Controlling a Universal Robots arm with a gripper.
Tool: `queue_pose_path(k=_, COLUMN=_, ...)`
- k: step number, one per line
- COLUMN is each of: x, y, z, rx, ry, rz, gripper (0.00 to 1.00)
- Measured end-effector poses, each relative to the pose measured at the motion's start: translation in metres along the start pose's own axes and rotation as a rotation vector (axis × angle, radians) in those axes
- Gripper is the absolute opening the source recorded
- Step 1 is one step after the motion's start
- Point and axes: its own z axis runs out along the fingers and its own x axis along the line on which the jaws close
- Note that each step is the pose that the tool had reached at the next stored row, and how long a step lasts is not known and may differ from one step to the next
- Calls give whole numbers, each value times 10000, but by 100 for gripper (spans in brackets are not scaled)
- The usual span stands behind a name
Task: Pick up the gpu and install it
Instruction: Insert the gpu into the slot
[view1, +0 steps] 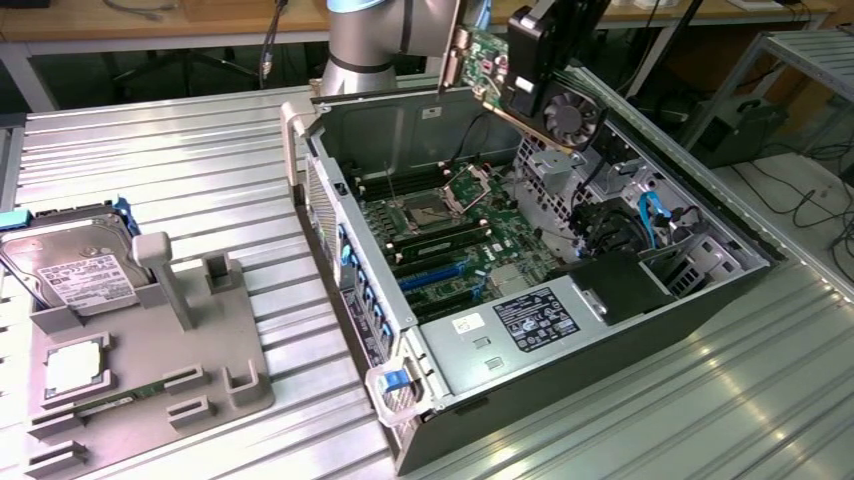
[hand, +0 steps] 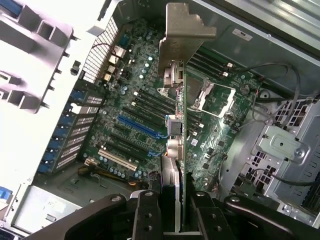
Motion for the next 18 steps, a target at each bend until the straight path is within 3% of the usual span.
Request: queue_pose_path(k=18, x=3, y=-4, z=0, rx=-22, ry=22, rz=-1361, gripper=28)
